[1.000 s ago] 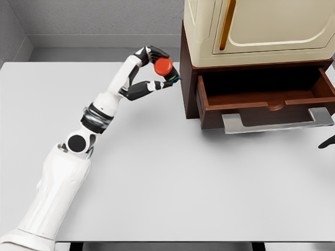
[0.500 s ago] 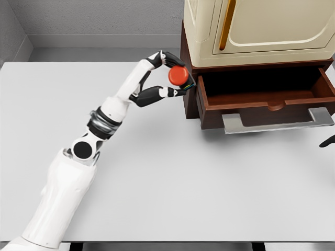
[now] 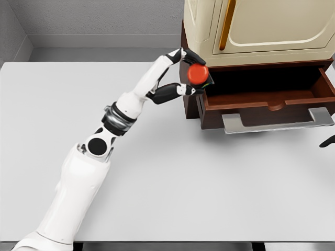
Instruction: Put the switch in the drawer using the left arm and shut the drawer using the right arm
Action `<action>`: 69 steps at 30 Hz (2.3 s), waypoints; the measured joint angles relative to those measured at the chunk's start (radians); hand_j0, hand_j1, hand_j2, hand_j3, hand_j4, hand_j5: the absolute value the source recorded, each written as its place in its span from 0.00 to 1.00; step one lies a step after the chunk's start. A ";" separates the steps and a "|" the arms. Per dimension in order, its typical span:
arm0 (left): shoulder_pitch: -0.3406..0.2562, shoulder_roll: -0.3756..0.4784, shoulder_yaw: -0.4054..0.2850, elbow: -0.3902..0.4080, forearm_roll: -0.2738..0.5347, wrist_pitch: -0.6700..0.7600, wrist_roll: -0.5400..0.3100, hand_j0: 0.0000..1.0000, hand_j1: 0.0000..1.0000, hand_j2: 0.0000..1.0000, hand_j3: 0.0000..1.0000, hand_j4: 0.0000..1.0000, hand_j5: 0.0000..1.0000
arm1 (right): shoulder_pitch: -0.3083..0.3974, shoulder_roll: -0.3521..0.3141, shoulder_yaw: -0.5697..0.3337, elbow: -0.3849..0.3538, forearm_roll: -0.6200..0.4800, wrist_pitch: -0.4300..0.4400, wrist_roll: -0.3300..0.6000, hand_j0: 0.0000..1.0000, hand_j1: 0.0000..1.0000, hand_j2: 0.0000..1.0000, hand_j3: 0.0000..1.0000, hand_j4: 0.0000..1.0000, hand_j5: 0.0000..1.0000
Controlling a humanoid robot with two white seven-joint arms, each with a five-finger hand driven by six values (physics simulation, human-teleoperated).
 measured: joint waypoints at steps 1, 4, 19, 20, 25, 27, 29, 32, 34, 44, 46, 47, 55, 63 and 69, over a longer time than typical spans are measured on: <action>-0.005 -0.002 0.000 0.001 -0.009 0.000 0.000 0.38 0.38 0.38 0.38 0.38 0.38 | 0.000 0.000 0.000 0.000 0.000 0.000 0.000 0.71 0.71 0.71 0.71 0.71 0.71; -0.018 -0.006 0.000 0.005 -0.031 0.000 0.000 0.38 0.38 0.38 0.38 0.38 0.38 | 0.000 0.000 0.000 0.000 0.000 0.000 0.000 0.71 0.71 0.71 0.71 0.71 0.71; -0.043 -0.008 -0.029 0.020 -0.120 0.000 0.000 0.38 0.38 0.38 0.38 0.38 0.38 | 0.000 0.000 0.005 0.000 0.000 0.000 0.000 0.71 0.71 0.71 0.71 0.71 0.71; -0.052 -0.008 -0.032 0.021 -0.125 0.000 0.000 0.38 0.38 0.38 0.38 0.38 0.38 | 0.000 0.000 0.005 0.000 0.000 0.000 0.000 0.71 0.71 0.71 0.71 0.71 0.71; -0.058 -0.008 -0.037 0.025 -0.176 0.000 0.000 0.38 0.38 0.38 0.38 0.38 0.38 | 0.000 0.000 0.004 0.000 0.000 0.000 0.000 0.71 0.71 0.71 0.71 0.71 0.71; -0.063 -0.008 -0.039 0.025 -0.195 0.000 0.000 0.38 0.38 0.38 0.38 0.38 0.38 | 0.000 0.000 0.005 0.000 0.000 0.000 0.000 0.71 0.71 0.71 0.71 0.71 0.71; -0.069 -0.008 -0.042 0.026 -0.217 0.000 0.000 0.38 0.38 0.38 0.38 0.38 0.38 | 0.002 0.002 0.004 0.000 0.001 0.000 0.000 0.71 0.71 0.71 0.71 0.71 0.71; -0.084 -0.008 -0.044 0.026 -0.247 0.000 0.000 0.38 0.38 0.38 0.38 0.38 0.38 | 0.002 0.004 0.001 0.000 0.001 0.000 0.000 0.71 0.71 0.71 0.71 0.71 0.71; -0.086 -0.008 -0.046 0.026 -0.266 0.000 0.000 0.38 0.38 0.38 0.38 0.38 0.38 | 0.003 0.006 0.003 0.000 0.001 0.000 0.000 0.71 0.71 0.71 0.71 0.71 0.71; -0.140 -0.008 -0.049 0.015 -0.294 0.000 0.000 0.38 0.38 0.38 0.38 0.38 0.38 | 0.037 0.026 -0.003 0.013 0.007 0.000 0.000 0.72 0.72 0.72 0.72 0.72 0.72; -0.141 -0.008 -0.049 0.017 -0.299 0.000 0.000 0.38 0.38 0.38 0.38 0.38 0.38 | 0.038 0.028 -0.005 0.015 0.009 0.000 0.000 0.72 0.72 0.72 0.72 0.72 0.72; -0.141 -0.008 -0.049 0.018 -0.305 0.000 0.000 0.38 0.38 0.38 0.38 0.38 0.38 | 0.041 0.029 -0.009 0.016 0.010 0.000 0.000 0.72 0.72 0.72 0.72 0.72 0.72; -0.143 -0.008 -0.050 0.022 -0.347 0.000 0.001 0.79 0.79 0.79 0.79 0.79 0.79 | 0.067 0.053 -0.032 0.016 0.013 0.000 0.000 0.73 0.73 0.73 0.73 0.73 0.73; -0.143 -0.008 -0.055 0.018 -0.359 0.000 0.005 0.89 0.89 0.89 0.89 0.89 0.89 | 0.176 0.103 -0.154 0.007 0.009 0.000 0.000 0.77 0.77 0.77 0.77 0.77 0.77; -0.143 -0.008 -0.066 0.011 -0.354 0.000 0.004 0.89 0.89 0.89 0.89 0.89 0.89 | 0.161 0.036 -0.104 0.004 0.008 0.000 0.000 0.74 0.74 0.74 0.74 0.74 0.74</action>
